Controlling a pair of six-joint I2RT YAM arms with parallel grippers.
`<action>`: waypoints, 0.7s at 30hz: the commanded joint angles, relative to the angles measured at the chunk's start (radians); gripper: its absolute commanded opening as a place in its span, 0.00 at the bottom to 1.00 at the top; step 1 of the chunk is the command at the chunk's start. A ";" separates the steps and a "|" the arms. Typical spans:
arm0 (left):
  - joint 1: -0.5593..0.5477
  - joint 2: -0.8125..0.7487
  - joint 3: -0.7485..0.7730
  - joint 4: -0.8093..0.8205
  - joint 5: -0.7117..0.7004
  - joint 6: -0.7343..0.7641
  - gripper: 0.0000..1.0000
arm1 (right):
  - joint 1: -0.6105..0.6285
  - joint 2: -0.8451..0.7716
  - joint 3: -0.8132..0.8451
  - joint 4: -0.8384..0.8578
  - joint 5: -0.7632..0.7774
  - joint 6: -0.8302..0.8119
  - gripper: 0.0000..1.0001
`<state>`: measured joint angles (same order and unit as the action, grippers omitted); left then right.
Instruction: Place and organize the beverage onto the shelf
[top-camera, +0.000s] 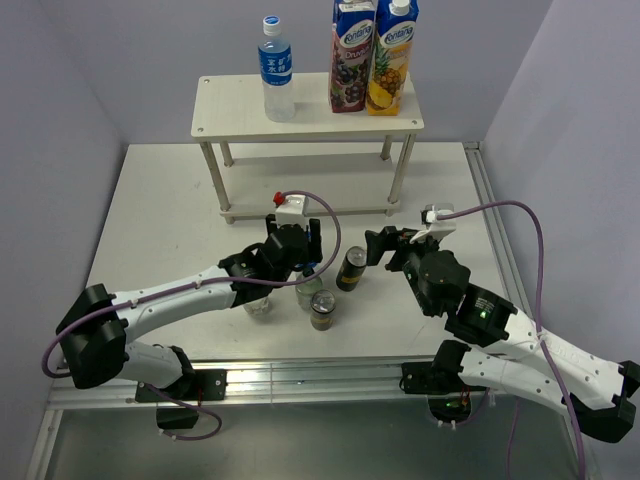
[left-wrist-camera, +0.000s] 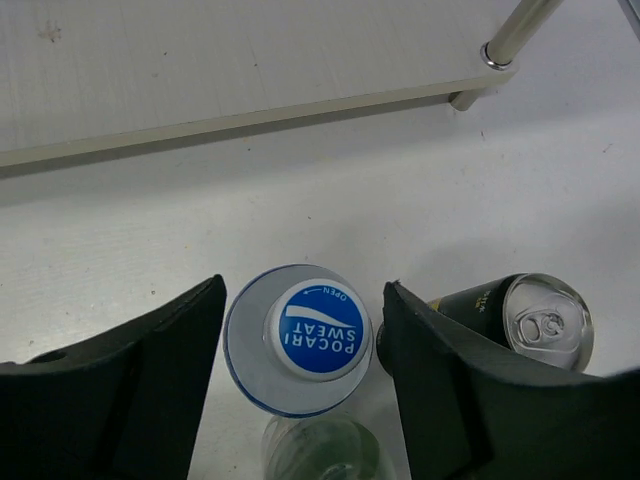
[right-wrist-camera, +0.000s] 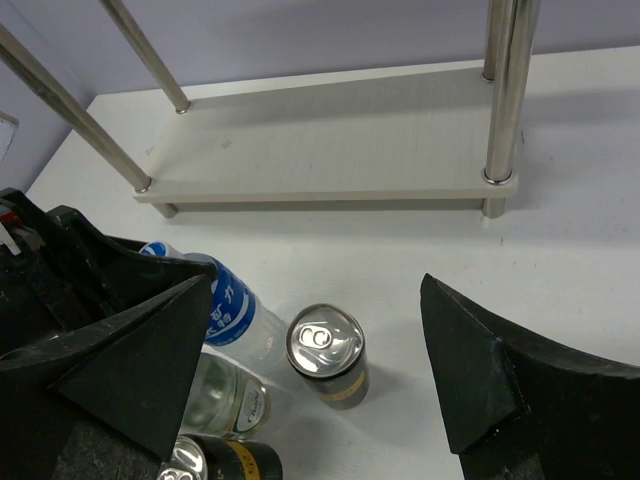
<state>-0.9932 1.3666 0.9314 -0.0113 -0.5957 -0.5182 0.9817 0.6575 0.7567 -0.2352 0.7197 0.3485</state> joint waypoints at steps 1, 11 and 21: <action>-0.005 0.015 0.009 0.014 -0.052 -0.014 0.66 | -0.012 -0.015 -0.011 0.008 0.017 0.012 0.91; -0.007 -0.001 0.081 -0.084 -0.124 -0.017 0.00 | -0.041 -0.036 -0.033 0.002 0.009 0.010 0.91; -0.009 -0.075 0.452 -0.311 -0.226 0.159 0.00 | -0.057 -0.053 -0.034 0.010 0.001 0.001 0.91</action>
<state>-0.9966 1.3769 1.1690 -0.3828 -0.7235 -0.4511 0.9344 0.6186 0.7261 -0.2420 0.7147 0.3508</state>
